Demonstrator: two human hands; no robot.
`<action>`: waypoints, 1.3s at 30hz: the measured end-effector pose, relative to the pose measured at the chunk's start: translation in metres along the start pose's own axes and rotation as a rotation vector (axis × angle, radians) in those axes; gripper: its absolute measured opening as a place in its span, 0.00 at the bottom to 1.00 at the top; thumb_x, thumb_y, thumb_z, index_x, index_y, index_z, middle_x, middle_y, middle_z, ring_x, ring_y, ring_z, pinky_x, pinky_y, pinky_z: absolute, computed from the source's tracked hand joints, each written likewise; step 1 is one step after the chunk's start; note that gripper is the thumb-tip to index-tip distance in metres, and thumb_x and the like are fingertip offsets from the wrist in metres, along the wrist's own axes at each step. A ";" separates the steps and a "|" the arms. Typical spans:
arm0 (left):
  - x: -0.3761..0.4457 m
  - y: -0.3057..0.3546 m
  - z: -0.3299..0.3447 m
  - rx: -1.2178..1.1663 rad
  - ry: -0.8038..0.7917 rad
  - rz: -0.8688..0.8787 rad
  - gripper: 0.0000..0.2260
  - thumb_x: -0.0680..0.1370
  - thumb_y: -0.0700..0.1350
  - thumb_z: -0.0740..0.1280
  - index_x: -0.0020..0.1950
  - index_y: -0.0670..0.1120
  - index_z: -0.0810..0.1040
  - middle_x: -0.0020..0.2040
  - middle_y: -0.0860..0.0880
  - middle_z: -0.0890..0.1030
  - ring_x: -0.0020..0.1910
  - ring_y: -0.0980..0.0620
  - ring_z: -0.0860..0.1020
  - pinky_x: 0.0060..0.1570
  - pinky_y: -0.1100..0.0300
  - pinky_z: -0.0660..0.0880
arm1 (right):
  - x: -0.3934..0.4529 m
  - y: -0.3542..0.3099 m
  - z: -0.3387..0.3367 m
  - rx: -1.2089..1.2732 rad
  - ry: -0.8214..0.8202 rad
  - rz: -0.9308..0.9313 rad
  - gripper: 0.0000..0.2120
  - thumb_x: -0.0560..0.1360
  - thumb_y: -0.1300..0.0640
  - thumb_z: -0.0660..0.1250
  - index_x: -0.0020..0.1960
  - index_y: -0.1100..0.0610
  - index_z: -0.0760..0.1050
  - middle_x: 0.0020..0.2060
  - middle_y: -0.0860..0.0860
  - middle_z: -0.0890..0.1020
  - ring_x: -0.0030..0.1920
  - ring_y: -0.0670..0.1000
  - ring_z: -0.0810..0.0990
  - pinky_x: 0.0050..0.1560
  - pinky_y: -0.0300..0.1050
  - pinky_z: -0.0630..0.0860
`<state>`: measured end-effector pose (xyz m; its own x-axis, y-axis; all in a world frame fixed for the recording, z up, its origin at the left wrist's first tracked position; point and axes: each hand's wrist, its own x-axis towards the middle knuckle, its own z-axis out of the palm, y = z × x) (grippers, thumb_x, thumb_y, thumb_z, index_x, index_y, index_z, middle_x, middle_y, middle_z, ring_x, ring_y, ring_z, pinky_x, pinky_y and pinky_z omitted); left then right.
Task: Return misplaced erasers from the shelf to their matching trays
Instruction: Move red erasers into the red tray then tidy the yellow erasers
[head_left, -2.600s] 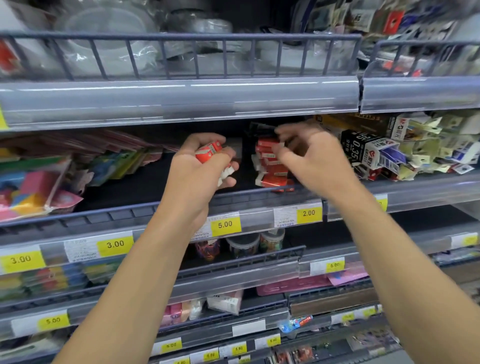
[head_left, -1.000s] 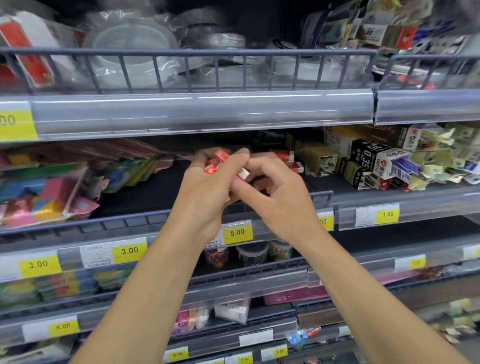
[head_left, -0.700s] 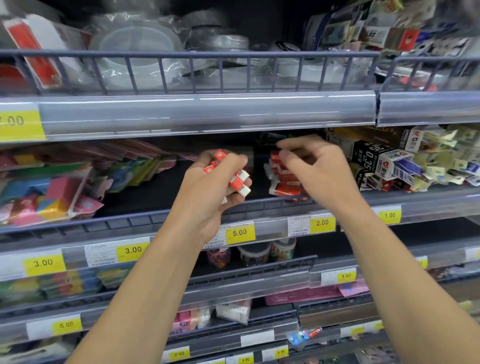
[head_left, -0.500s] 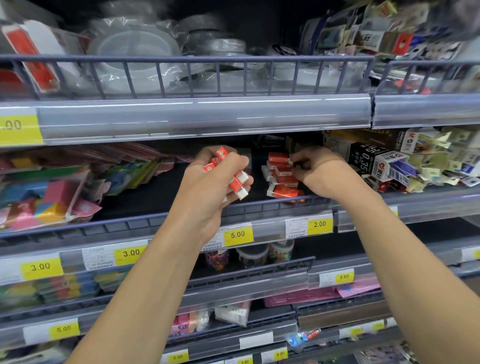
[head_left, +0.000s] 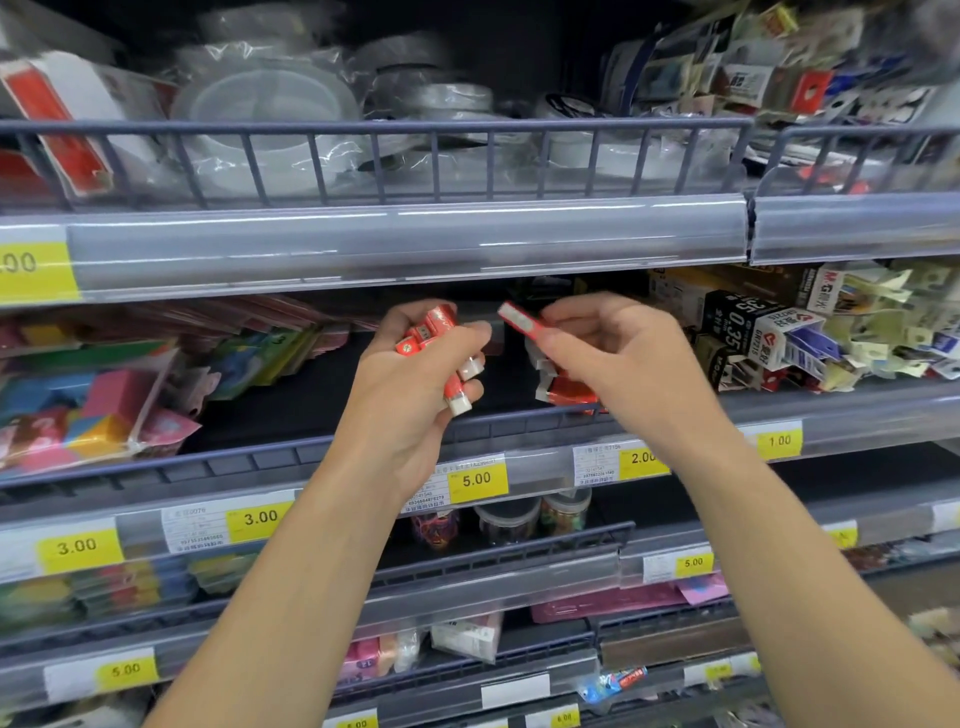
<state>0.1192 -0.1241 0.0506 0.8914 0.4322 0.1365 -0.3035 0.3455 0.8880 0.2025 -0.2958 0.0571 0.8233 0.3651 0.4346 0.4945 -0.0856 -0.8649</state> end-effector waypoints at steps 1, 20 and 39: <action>0.000 -0.001 0.001 -0.011 -0.011 0.005 0.13 0.74 0.37 0.77 0.51 0.50 0.78 0.43 0.50 0.87 0.39 0.54 0.82 0.34 0.62 0.78 | -0.006 -0.004 0.008 0.049 -0.017 -0.026 0.10 0.73 0.51 0.76 0.54 0.50 0.83 0.44 0.50 0.86 0.46 0.49 0.84 0.43 0.47 0.84; -0.003 0.007 0.000 0.150 0.042 0.055 0.13 0.64 0.42 0.80 0.44 0.53 0.83 0.40 0.46 0.86 0.37 0.50 0.83 0.29 0.61 0.75 | 0.026 0.000 -0.021 -0.513 -0.160 0.058 0.05 0.73 0.50 0.75 0.49 0.45 0.84 0.41 0.42 0.85 0.42 0.41 0.82 0.41 0.35 0.75; -0.015 0.022 -0.029 0.124 0.047 0.070 0.13 0.65 0.43 0.80 0.46 0.52 0.82 0.40 0.47 0.84 0.39 0.50 0.83 0.30 0.61 0.75 | 0.019 -0.001 -0.002 -0.581 -0.173 0.029 0.08 0.71 0.50 0.77 0.48 0.45 0.81 0.37 0.43 0.81 0.38 0.47 0.78 0.38 0.38 0.73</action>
<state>0.0893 -0.0987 0.0555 0.8517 0.4915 0.1818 -0.3178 0.2085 0.9250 0.2181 -0.2906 0.0669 0.8057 0.4964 0.3232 0.5836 -0.5722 -0.5762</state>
